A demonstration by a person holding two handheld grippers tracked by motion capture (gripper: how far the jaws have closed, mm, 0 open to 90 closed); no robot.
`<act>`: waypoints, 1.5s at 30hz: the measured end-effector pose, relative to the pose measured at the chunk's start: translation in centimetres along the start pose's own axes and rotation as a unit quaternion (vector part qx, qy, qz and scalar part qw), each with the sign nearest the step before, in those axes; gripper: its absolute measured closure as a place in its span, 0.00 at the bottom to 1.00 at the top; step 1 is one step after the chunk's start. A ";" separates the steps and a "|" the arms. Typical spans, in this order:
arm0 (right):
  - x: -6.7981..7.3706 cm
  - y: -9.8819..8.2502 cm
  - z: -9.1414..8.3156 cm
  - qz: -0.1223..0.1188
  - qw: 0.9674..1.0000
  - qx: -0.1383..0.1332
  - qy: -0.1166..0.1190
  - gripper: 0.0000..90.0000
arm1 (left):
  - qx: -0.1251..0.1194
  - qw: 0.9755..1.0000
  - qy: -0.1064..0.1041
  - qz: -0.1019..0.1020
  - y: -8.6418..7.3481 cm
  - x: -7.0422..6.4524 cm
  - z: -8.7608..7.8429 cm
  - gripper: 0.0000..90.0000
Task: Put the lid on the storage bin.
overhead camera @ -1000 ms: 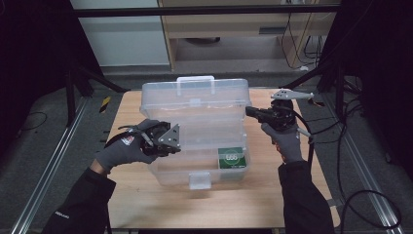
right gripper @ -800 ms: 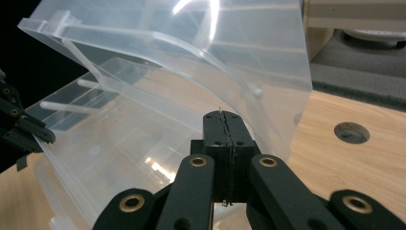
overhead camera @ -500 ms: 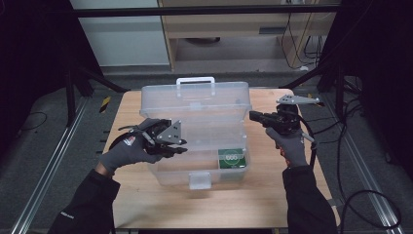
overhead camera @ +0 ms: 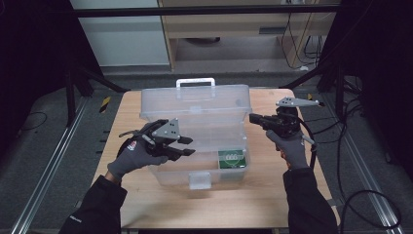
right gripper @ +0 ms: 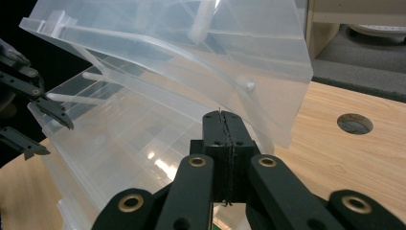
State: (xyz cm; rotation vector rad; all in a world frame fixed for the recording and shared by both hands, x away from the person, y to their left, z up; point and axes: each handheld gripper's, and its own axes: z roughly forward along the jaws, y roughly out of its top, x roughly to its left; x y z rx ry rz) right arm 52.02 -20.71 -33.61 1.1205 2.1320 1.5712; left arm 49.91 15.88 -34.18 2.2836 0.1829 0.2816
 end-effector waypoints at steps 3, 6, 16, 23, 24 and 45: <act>0.0 -0.1 0.0 0.000 1.000 0.000 0.001 1.00 | -0.027 0.999 -0.001 -0.017 -0.4 -0.1 0.0 0.64; 0.0 -0.1 0.0 0.001 1.000 0.000 0.002 1.00 | -0.049 0.998 -0.002 -0.028 -0.6 -0.2 0.0 0.63; 0.1 -0.2 0.0 -0.003 1.000 0.005 0.003 1.00 | -0.090 0.994 0.026 -0.058 -1.2 -0.9 -0.1 0.61; 0.2 -0.3 0.0 -0.006 1.000 0.009 0.001 1.00 | -0.121 0.988 0.045 -0.082 -2.3 -1.4 -0.8 0.66; 0.2 -0.3 0.0 -0.006 1.000 0.012 0.001 1.00 | -0.127 0.987 0.047 -0.088 -2.4 -1.4 -1.1 0.67; 1.1 -0.5 0.0 -0.027 0.999 0.038 -0.012 1.00 | -0.138 0.968 0.146 -0.153 -6.5 -1.9 -5.4 0.99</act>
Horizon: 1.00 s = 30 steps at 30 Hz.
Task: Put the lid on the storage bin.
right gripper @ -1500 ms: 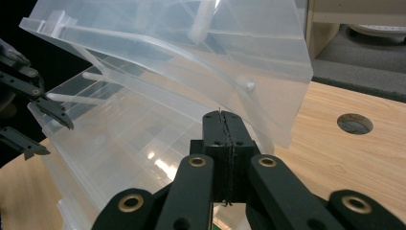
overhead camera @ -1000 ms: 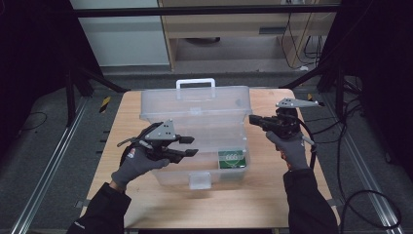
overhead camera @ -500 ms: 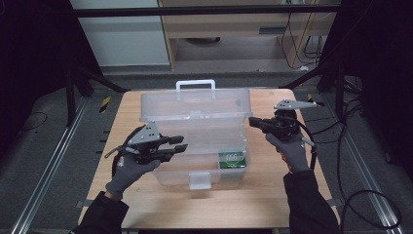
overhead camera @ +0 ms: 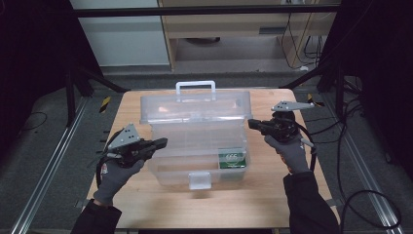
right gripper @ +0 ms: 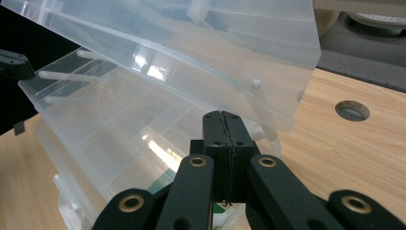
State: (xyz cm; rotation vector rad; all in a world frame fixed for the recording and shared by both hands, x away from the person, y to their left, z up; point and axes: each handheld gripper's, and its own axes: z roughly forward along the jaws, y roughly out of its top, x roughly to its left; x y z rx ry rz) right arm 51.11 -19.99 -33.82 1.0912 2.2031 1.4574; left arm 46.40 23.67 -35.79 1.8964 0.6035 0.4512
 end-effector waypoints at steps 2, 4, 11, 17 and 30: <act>0.1 0.0 0.0 0.000 1.000 0.002 -0.001 1.00 | -0.002 1.000 0.015 -0.004 -0.2 0.3 -0.4 0.99; 0.1 0.0 0.0 -0.001 1.000 0.004 0.000 1.00 | -0.007 0.999 0.028 -0.012 -0.4 0.6 -0.7 0.99; 0.4 -0.3 -0.1 -0.006 1.000 0.016 -0.002 1.00 | -0.024 0.997 0.052 -0.045 -1.2 2.1 -1.9 0.99; 0.6 -0.7 -0.2 -0.014 1.000 0.026 -0.003 1.00 | -0.029 0.996 0.061 -0.053 -1.4 2.5 -2.7 0.99; 1.2 -1.9 -0.3 -0.029 0.998 0.050 -0.007 1.00 | -0.010 0.997 0.057 -0.060 -2.6 2.5 -3.0 0.99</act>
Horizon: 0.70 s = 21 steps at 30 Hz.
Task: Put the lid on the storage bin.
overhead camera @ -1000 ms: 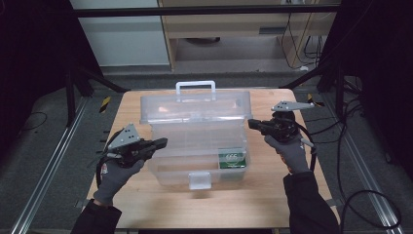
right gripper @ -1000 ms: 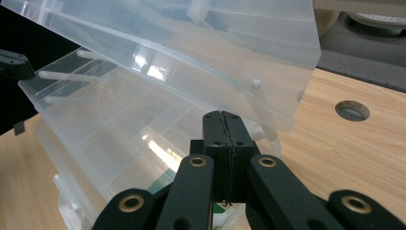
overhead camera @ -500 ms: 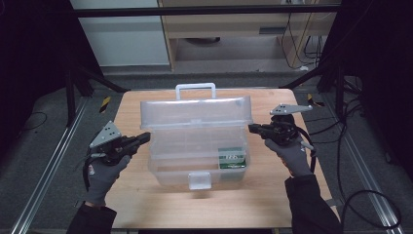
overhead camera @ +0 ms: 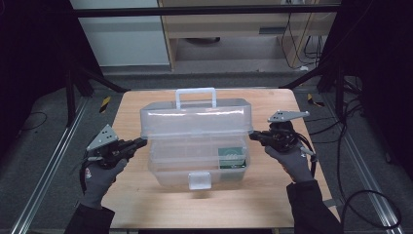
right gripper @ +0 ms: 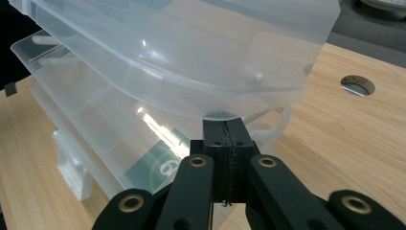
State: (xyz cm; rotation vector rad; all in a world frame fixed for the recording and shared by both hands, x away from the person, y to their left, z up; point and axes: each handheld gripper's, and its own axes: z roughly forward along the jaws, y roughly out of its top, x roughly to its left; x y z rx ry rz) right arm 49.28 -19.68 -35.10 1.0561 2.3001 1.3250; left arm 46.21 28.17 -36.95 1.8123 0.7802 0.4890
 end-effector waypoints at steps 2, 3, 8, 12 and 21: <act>0.1 -0.3 0.0 -0.004 1.000 0.004 -0.005 1.00 | 0.004 1.000 0.000 -0.001 -0.3 0.0 0.1 0.99; 0.1 -0.4 0.0 -0.004 1.000 0.006 -0.005 1.00 | 0.009 1.000 -0.001 -0.002 -0.4 0.0 0.1 0.99; 0.2 -1.0 -0.2 -0.011 1.000 0.014 -0.014 1.00 | 0.022 1.000 0.001 0.001 -1.2 0.0 0.4 0.99; 0.5 -1.7 -0.2 -0.014 1.000 0.020 -0.013 1.00 | 0.037 0.999 0.003 0.006 -1.7 0.0 0.5 0.99; 0.9 -3.1 0.1 -0.024 0.999 0.032 -0.018 1.00 | 0.057 0.998 0.011 0.005 -2.8 0.2 0.5 0.98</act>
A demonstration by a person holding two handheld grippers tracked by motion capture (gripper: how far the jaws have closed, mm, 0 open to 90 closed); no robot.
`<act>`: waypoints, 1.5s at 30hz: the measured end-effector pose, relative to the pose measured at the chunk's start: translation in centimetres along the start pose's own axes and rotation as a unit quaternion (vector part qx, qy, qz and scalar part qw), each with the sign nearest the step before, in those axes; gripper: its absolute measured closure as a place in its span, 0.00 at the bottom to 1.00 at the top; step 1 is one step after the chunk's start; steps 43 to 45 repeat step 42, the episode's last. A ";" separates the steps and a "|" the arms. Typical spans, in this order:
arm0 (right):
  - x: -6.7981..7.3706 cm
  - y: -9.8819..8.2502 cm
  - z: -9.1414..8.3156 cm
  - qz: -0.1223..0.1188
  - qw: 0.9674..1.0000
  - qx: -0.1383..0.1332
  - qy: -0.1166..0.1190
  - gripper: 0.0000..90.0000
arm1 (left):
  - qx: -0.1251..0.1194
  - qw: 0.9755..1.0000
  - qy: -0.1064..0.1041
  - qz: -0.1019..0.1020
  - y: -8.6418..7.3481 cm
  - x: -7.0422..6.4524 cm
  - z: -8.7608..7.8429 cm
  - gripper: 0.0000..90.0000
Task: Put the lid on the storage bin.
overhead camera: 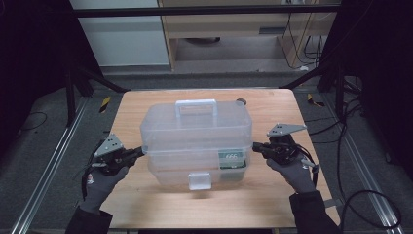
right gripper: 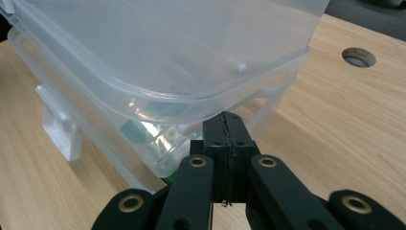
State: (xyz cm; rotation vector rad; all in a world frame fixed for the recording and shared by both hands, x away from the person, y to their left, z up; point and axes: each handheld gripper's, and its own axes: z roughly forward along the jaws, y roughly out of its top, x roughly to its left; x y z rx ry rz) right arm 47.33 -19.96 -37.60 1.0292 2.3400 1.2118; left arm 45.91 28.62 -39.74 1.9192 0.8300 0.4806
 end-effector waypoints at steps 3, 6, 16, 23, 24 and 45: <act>0.3 -0.5 0.2 -0.005 1.000 0.007 -0.007 1.00 | 0.007 1.000 0.002 0.000 -0.4 0.0 0.1 0.97; 0.5 -1.0 0.3 -0.003 1.000 0.010 -0.001 1.00 | 0.016 1.000 0.002 0.001 -0.8 0.0 0.3 0.97; 1.0 -2.3 1.4 -0.020 0.998 0.051 -0.021 1.00 | 0.045 0.999 0.017 0.003 -2.0 0.7 1.1 0.97; -0.4 -4.0 0.9 0.009 0.998 0.046 -0.043 0.98 | 0.051 0.996 0.066 -0.023 -3.1 2.2 1.4 0.92; -0.7 -4.4 0.9 0.016 0.998 0.045 -0.048 0.96 | 0.055 0.995 0.076 -0.027 -3.4 2.4 1.6 0.90; -6.2 -9.4 1.6 0.126 0.978 0.029 -0.162 0.61 | 0.081 0.978 0.182 -0.067 -6.8 5.2 3.1 0.42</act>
